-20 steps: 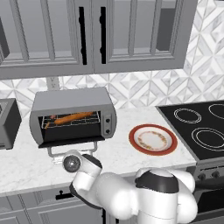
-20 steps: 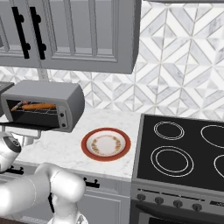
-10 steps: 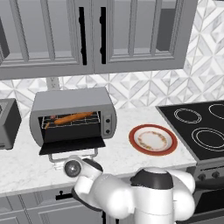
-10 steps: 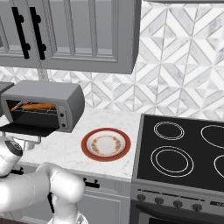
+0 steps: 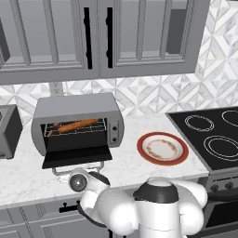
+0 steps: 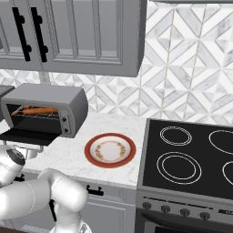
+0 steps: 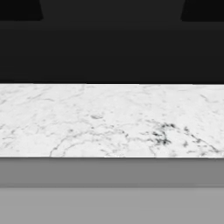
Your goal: Pick up the kebab skewer and baguette bread, and place them inside the toaster oven. Close the toaster oven door and start by setting the timer.
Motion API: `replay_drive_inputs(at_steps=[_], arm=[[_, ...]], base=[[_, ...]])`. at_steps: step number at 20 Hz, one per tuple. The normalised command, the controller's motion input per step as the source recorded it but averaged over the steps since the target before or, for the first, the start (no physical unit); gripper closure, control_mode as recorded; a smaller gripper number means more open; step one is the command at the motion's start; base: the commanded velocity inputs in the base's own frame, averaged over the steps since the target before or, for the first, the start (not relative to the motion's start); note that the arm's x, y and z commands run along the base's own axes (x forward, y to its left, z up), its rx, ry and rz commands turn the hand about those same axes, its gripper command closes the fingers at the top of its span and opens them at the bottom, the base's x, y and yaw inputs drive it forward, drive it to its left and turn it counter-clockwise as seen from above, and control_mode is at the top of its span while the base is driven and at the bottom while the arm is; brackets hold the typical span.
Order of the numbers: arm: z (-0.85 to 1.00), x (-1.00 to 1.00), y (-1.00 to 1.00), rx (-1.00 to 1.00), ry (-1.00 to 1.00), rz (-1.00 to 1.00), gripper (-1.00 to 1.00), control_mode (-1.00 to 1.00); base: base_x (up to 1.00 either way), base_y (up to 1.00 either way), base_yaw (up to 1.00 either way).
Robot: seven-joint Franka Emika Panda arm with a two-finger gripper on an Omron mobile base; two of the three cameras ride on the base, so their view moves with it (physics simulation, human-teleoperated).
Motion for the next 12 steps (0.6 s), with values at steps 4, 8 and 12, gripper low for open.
replay_drive_inputs(at_steps=[4, 8, 12], arm=[[1.00, 0.94, 0.00, 0.07, -0.04, 0.05, -1.00, -1.00], [1.00, 0.93, 0.00, 0.10, -0.08, 0.05, -1.00, -1.00], [1.00, 0.84, 0.00, 0.12, -0.10, 0.05, -1.00, -1.00]], base=[[0.00, 0.00, 0.00], [0.00, 0.00, 0.00], [0.00, 0.00, 0.00]])
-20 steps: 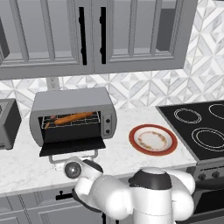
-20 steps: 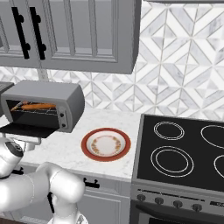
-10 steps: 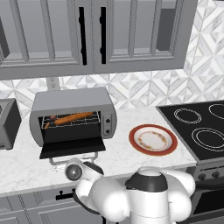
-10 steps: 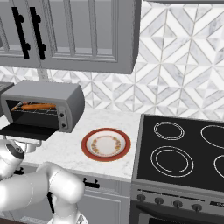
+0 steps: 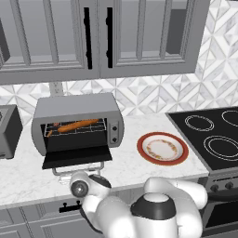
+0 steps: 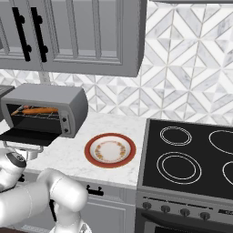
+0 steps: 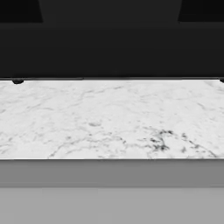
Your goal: Pick up the kebab skewer and baguette bread, and place them inside the toaster oven. Close the toaster oven door and start by setting the timer.
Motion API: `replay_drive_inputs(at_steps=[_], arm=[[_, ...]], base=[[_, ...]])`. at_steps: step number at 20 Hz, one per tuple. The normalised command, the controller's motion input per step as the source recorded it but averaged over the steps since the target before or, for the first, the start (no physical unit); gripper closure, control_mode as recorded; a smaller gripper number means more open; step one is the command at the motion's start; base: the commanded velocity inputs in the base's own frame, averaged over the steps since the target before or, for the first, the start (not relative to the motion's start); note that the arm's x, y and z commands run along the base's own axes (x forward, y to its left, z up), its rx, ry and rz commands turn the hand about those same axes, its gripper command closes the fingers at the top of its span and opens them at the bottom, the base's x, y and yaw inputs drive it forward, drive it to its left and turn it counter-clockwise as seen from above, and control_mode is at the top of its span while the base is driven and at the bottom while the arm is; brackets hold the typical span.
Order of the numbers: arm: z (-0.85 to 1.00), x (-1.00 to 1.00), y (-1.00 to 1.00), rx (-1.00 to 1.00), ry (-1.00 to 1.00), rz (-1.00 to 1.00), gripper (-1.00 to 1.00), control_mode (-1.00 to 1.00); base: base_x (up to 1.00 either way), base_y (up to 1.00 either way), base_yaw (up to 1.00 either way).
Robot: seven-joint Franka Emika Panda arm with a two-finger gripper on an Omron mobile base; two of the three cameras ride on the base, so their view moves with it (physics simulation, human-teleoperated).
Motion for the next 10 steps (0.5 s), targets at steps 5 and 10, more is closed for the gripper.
replay_drive_inputs(at_steps=[5, 10], arm=[[1.00, 0.74, 0.00, 0.12, -0.08, 0.05, -1.00, -1.00], [1.00, 0.70, 0.00, 0.13, -0.06, 0.04, -1.00, -1.00]], base=[[0.00, 0.00, 0.00], [0.00, 0.00, 0.00]])
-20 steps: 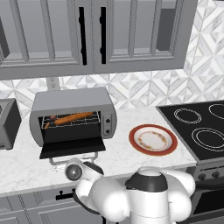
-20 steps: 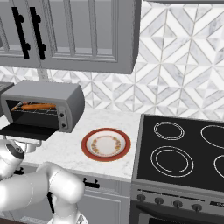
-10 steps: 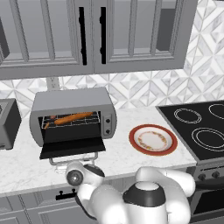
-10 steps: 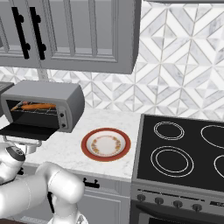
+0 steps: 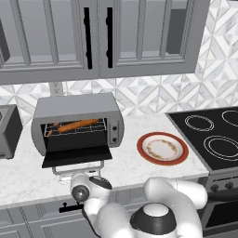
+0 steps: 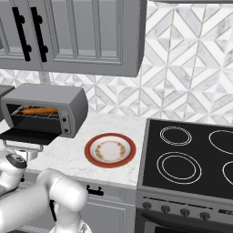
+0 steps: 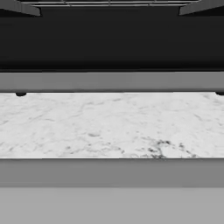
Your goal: Pick up the kebab skewer and baguette bread, and place them inside the toaster oven. Close the toaster oven door and start by setting the timer.
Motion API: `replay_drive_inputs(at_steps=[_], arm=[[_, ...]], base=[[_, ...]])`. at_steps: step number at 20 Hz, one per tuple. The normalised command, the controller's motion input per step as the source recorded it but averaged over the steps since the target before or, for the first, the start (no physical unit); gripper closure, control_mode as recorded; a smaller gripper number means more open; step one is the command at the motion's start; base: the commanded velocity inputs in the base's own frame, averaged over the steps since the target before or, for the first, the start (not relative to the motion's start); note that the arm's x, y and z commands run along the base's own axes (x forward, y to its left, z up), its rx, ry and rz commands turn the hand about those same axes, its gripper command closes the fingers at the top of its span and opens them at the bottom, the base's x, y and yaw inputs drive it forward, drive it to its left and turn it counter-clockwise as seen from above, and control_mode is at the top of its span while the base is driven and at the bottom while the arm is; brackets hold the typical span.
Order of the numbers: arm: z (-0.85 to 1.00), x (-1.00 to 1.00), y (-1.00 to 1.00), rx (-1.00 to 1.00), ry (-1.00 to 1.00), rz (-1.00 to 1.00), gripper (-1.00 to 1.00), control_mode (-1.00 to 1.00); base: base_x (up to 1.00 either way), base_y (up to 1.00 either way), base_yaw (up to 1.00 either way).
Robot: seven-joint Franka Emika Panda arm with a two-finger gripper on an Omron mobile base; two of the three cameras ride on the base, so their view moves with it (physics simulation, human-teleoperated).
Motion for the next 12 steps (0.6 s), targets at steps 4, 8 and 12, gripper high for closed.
replay_drive_inputs(at_steps=[4, 8, 12], arm=[[1.00, 0.68, 0.00, 0.11, -0.04, 0.03, -1.00, -1.00], [1.00, 0.66, 0.00, 0.11, -0.05, 0.03, -1.00, -1.00], [1.00, 0.63, 0.00, 0.12, -0.04, 0.04, -1.00, -1.00]], base=[[0.00, 0.00, 0.00], [0.00, 0.00, 0.00], [0.00, 0.00, 0.00]])
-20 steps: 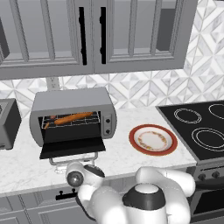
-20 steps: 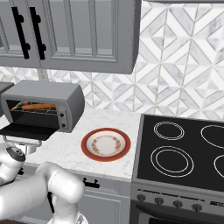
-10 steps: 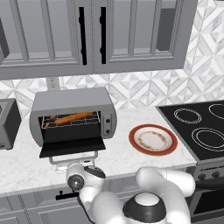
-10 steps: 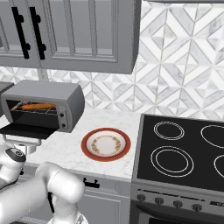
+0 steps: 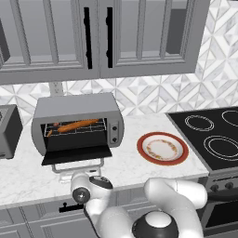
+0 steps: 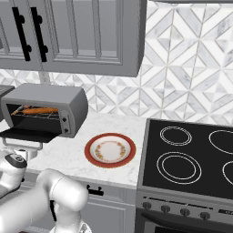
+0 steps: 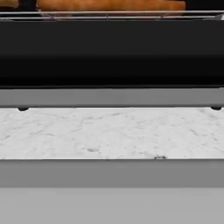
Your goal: Pick up the kebab skewer and baguette bread, and place them inside the toaster oven. Close the toaster oven door and start by setting the timer.
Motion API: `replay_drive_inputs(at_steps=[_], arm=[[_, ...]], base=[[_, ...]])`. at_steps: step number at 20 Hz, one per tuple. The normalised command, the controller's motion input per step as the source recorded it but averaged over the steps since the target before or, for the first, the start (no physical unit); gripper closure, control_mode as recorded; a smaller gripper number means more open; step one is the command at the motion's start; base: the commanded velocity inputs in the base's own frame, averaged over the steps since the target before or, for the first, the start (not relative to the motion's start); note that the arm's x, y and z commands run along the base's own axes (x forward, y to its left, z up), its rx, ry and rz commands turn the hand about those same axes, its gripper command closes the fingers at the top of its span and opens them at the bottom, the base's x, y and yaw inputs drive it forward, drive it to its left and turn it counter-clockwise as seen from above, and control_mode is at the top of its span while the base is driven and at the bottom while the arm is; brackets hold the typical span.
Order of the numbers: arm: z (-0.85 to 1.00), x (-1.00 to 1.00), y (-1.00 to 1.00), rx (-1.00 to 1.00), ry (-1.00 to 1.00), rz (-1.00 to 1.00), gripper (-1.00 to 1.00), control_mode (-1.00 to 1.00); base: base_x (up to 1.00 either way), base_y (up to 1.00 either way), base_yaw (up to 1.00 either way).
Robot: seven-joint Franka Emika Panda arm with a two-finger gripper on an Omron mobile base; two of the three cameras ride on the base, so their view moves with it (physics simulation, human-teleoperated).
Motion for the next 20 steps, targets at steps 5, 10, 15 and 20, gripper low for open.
replay_drive_inputs(at_steps=[5, 10, 15, 20], arm=[[1.00, 0.53, 0.00, 0.12, -0.02, 0.05, -1.00, -1.00], [1.00, 0.50, 0.00, 0.09, 0.00, 0.05, -1.00, -1.00], [1.00, 0.61, 0.00, 0.07, 0.00, 0.05, -1.00, -1.00], [1.00, 0.69, 0.00, 0.03, 0.07, 0.06, -1.00, -1.00]], base=[[0.00, 0.00, 0.00], [0.00, 0.00, 0.00], [0.00, 0.00, 0.00], [0.00, 0.00, 0.00]])
